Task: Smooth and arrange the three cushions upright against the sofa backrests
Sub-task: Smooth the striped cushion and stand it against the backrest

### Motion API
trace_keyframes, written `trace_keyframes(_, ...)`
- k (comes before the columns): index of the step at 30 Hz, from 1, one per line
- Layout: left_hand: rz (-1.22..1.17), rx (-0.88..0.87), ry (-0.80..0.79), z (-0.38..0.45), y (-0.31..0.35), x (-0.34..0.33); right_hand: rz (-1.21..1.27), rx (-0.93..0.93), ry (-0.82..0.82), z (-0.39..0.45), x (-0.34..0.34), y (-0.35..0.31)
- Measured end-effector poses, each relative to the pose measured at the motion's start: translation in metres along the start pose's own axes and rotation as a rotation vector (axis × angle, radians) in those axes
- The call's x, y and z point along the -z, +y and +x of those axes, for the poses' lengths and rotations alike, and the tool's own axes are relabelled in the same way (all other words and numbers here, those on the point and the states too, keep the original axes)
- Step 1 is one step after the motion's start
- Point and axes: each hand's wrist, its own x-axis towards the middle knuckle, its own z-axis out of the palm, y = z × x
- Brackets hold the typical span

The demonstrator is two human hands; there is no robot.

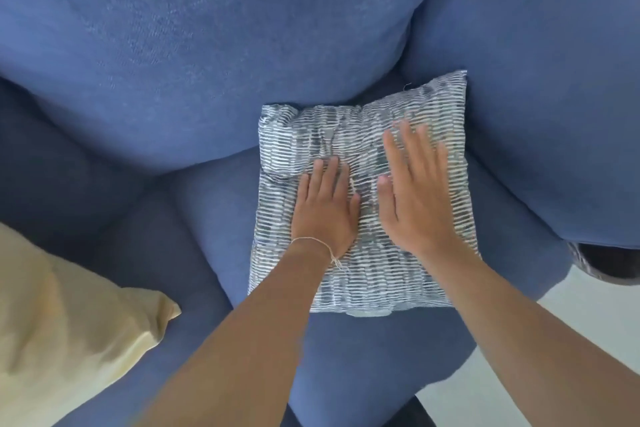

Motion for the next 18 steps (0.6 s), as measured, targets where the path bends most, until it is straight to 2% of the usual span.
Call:
trace_keyframes(1,-0.008,-0.026,0.046,0.002,0.0,0.0,-0.063,0.002,-0.114,-0.006,-0.007,0.002)
trace_keyframes(2,-0.029,-0.073,0.155,0.005,0.003,0.006,-0.093,-0.013,-0.206,-0.006,-0.011,0.006)
trace_keyframes(3,-0.036,-0.118,0.258,0.006,0.007,0.012,-0.059,-0.043,-0.223,-0.001,-0.009,0.007)
trace_keyframes(5,-0.03,-0.142,0.384,0.005,0.005,0.016,0.054,-0.069,-0.046,0.013,0.003,0.004)
trace_keyframes(6,-0.02,-0.105,0.35,0.003,-0.003,0.013,0.067,-0.07,0.043,0.017,0.008,0.004)
trace_keyframes(7,-0.01,-0.049,0.251,0.0,-0.012,0.008,0.046,-0.066,0.047,0.016,0.01,0.009)
trace_keyframes(9,0.032,0.021,0.058,-0.003,-0.025,-0.001,-0.053,-0.085,-0.168,0.003,-0.001,0.028)
trace_keyframes(10,0.033,0.013,0.04,-0.002,-0.028,-0.002,-0.072,-0.114,-0.28,-0.004,-0.01,0.039)
trace_keyframes(11,0.007,0.003,0.068,0.002,-0.028,0.002,-0.033,-0.153,-0.316,-0.004,-0.013,0.047)
trace_keyframes(12,-0.058,0.015,0.143,0.007,-0.025,0.01,0.054,-0.186,-0.274,0.003,-0.013,0.051)
trace_keyframes(14,-0.271,0.146,0.395,0.021,-0.019,0.026,0.249,-0.293,0.002,0.026,0.003,0.044)
trace_keyframes(15,-0.399,0.27,0.492,0.026,-0.017,0.033,0.349,-0.419,0.126,0.038,0.014,0.038)
trace_keyframes(16,-0.536,0.416,0.541,0.031,-0.019,0.039,0.475,-0.578,0.186,0.048,0.023,0.035)
trace_keyframes(18,-0.815,0.716,0.511,0.043,-0.026,0.048,0.742,-0.882,0.129,0.065,0.034,0.033)
